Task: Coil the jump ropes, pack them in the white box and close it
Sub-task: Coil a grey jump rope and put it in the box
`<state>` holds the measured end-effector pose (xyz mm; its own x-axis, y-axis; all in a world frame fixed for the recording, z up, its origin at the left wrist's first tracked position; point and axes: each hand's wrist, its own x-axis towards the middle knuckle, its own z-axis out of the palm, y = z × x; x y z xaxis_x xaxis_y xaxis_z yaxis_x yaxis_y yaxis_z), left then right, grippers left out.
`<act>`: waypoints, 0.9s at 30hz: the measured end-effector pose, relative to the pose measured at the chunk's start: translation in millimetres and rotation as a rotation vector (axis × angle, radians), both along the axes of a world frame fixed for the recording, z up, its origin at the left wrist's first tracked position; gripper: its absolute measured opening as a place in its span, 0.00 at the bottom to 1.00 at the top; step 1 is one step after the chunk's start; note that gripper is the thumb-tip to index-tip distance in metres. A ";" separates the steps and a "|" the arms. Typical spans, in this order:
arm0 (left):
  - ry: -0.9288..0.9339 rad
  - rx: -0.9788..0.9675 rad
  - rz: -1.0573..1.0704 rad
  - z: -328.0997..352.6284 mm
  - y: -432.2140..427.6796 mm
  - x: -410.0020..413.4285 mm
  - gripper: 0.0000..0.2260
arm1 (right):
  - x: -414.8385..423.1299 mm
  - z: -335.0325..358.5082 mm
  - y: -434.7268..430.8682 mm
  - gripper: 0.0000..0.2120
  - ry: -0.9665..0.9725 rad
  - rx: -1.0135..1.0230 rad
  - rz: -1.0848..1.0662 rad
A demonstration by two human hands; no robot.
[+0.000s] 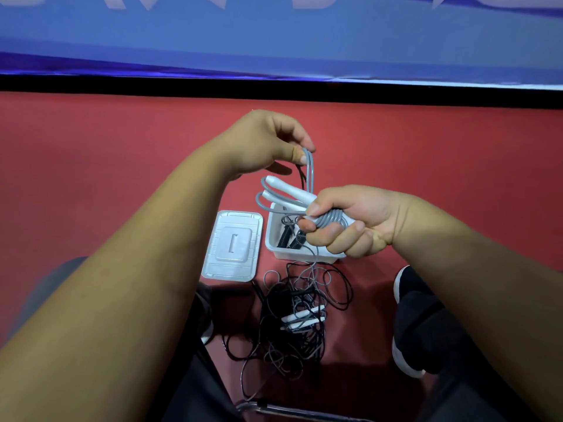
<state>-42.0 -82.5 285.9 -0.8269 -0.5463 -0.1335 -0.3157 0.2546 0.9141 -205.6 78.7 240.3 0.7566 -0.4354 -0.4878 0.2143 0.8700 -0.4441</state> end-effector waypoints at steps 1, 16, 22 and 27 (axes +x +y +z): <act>-0.004 -0.028 -0.004 0.7 0.3 -0.3 0.08 | 1.2 -0.4 0.3 0.06 0.052 -0.001 -0.017; -0.108 -0.381 -0.090 9.6 -5.7 4.3 0.05 | -4.8 -3.0 -13.9 0.08 0.415 0.078 -0.630; -0.393 -0.424 -0.211 1.2 -4.0 6.9 0.11 | -8.4 -5.2 -18.9 0.09 0.470 0.046 -0.828; -0.527 -0.539 -0.148 -6.7 3.7 -0.9 0.11 | -0.9 4.2 -15.8 0.17 0.491 -0.114 -0.796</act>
